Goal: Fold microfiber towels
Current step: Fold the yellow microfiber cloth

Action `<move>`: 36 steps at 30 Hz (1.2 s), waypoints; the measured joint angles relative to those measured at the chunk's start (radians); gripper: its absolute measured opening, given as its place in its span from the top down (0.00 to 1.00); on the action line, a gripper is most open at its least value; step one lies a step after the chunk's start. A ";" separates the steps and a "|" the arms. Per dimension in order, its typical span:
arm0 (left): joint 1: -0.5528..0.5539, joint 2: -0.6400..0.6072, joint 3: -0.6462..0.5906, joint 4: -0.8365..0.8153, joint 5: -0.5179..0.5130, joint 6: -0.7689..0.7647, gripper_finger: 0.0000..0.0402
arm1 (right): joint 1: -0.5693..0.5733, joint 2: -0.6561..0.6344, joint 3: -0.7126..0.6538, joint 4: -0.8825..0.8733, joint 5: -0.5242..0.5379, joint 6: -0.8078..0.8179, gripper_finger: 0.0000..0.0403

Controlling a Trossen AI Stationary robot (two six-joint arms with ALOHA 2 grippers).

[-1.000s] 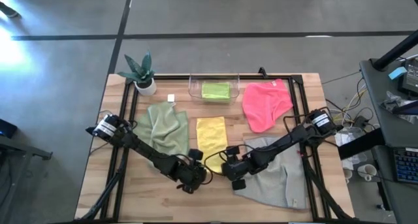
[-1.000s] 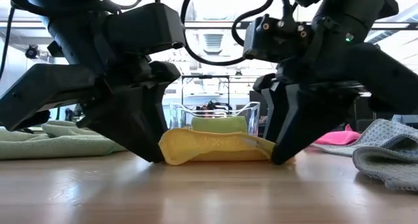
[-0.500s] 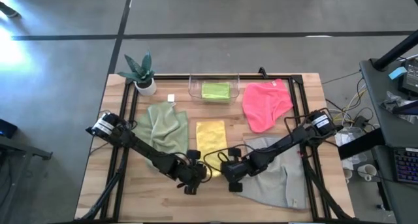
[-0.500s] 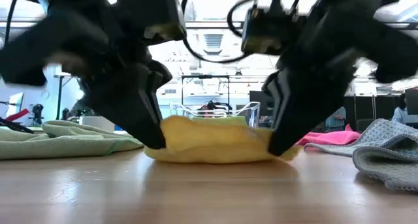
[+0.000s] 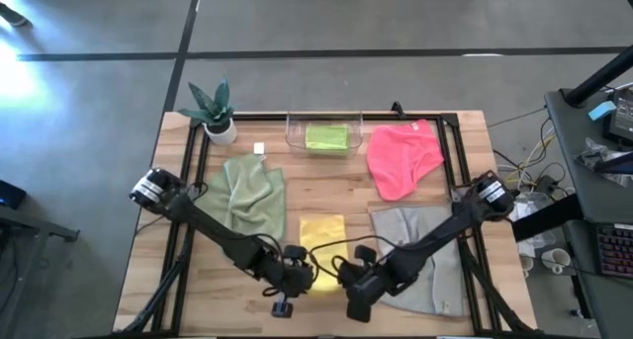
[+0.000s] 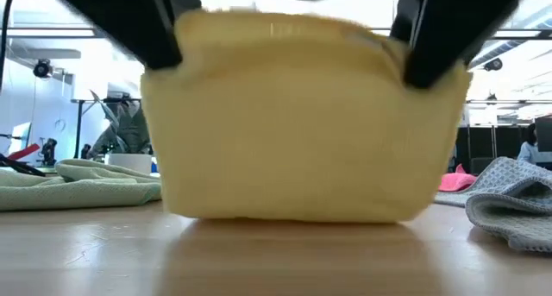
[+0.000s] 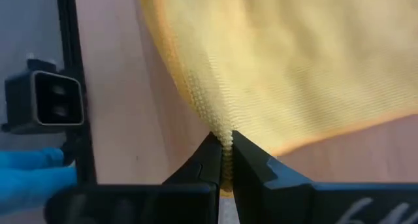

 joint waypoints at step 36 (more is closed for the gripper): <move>0.281 -0.056 -0.003 -0.300 -0.239 -0.105 0.88 | -0.311 0.001 -0.061 -0.127 0.154 -0.038 0.97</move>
